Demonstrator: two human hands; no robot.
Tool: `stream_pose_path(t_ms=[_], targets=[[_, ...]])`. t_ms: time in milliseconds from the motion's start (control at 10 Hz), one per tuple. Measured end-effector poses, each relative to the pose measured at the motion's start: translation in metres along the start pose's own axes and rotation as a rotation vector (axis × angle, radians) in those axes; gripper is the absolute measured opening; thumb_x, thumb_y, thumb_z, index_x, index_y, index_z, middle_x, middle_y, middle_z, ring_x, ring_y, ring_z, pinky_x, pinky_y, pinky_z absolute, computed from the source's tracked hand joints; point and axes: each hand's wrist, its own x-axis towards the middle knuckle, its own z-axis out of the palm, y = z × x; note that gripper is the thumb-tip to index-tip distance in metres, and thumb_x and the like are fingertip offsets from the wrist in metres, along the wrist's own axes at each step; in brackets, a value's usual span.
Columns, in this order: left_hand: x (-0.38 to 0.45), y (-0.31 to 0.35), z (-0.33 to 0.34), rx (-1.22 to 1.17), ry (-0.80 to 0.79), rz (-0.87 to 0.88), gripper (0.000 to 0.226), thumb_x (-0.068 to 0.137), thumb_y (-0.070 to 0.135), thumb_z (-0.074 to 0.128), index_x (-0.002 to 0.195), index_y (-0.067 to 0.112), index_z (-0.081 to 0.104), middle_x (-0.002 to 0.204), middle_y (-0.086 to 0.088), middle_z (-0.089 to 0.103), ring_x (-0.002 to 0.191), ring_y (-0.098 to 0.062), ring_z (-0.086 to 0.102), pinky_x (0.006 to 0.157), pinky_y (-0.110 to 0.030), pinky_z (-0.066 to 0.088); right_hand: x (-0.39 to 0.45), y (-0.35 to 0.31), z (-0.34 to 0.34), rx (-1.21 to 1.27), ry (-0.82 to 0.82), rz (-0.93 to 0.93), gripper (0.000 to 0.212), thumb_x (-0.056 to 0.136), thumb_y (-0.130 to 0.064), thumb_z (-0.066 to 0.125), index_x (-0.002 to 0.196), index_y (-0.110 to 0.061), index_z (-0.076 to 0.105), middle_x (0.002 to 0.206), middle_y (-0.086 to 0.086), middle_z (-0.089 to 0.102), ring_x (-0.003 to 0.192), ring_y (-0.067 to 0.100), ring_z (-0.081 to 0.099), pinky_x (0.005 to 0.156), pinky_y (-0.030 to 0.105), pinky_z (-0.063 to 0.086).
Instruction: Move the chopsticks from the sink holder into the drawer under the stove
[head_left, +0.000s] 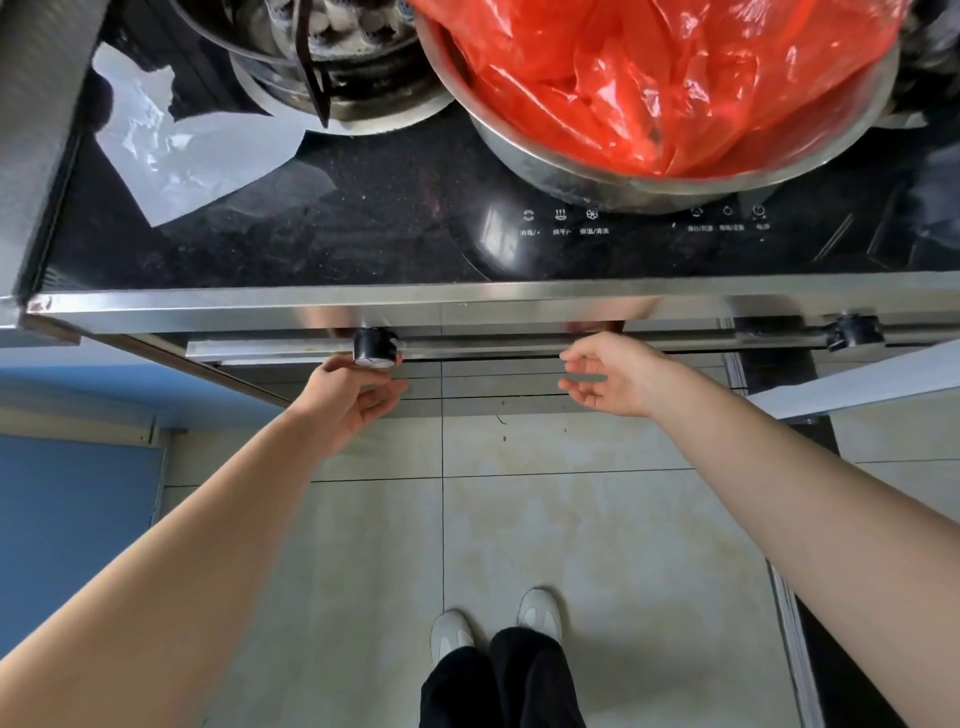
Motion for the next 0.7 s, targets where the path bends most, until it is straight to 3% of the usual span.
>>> stream_pose_path(t_ms=[100,200,300,400,500,600,700], targets=[[-0.002,-0.004,-0.002,0.092,0.053,0.037,0.026,0.095,0.000,0.057,0.118,0.012,0.055,0.120,-0.004,0.069,0.084,-0.026,0.072,0.079,-0.035,0.058,-0.004,0.002,0.001,0.010,-0.005,-0.035,0.007,0.088,-0.006,0.056,0.095,-0.008,0.057,0.095,0.010,0.058,0.080,0.027,0.065,0.070,0.032,0.053],[-0.007,-0.011,-0.004,0.269,0.086,0.092,0.021,0.097,0.002,0.053,0.103,0.023,0.052,0.117,-0.004,0.069,0.077,-0.025,0.071,0.081,-0.035,0.056,-0.009,0.005,0.001,-0.033,0.054,-0.135,0.029,0.090,-0.007,0.054,0.118,-0.001,0.051,0.111,0.020,0.062,0.094,0.033,0.066,0.080,0.037,0.054],[-0.019,-0.015,-0.006,0.311,0.064,0.102,0.030,0.098,0.002,0.051,0.117,0.026,0.052,0.102,-0.004,0.073,0.072,-0.022,0.073,0.082,-0.036,0.058,-0.021,0.015,0.001,-0.095,0.111,-0.191,0.032,0.092,-0.010,0.051,0.122,-0.002,0.047,0.116,0.024,0.062,0.101,0.038,0.065,0.081,0.039,0.054],[-0.040,-0.014,-0.003,0.337,0.052,0.116,0.032,0.098,0.000,0.050,0.120,0.023,0.055,0.091,-0.002,0.073,0.062,-0.015,0.074,0.078,-0.033,0.058,-0.041,0.033,0.002,-0.347,0.169,-0.262,0.007,0.086,-0.006,0.048,0.082,-0.011,0.050,0.073,0.012,0.054,0.060,0.027,0.055,0.058,0.027,0.041],[-0.073,-0.020,0.002,0.355,0.075,0.144,0.031,0.097,-0.003,0.046,0.119,0.017,0.055,0.091,-0.008,0.071,0.047,-0.008,0.068,0.065,-0.028,0.055,-0.061,0.058,-0.001,-0.620,0.277,-0.386,0.014,0.086,-0.012,0.049,0.093,-0.022,0.043,0.077,0.005,0.047,0.071,0.025,0.045,0.054,0.026,0.030],[-0.111,-0.036,0.001,0.440,0.065,0.172,0.031,0.097,-0.004,0.041,0.121,0.007,0.057,0.097,-0.014,0.067,0.050,-0.014,0.067,0.065,-0.028,0.050,-0.092,0.087,-0.003,-0.585,0.332,-0.429,0.029,0.089,-0.016,0.051,0.117,-0.019,0.051,0.091,0.002,0.057,0.086,0.024,0.050,0.062,0.027,0.036],[-0.143,-0.057,0.005,0.486,0.081,0.210,0.032,0.096,0.000,0.041,0.120,0.005,0.062,0.086,-0.006,0.070,0.063,-0.022,0.065,0.074,-0.033,0.052,-0.122,0.117,-0.007,-0.547,0.345,-0.452,0.040,0.091,-0.017,0.051,0.130,-0.008,0.049,0.102,0.003,0.058,0.088,0.019,0.050,0.071,0.024,0.036]])
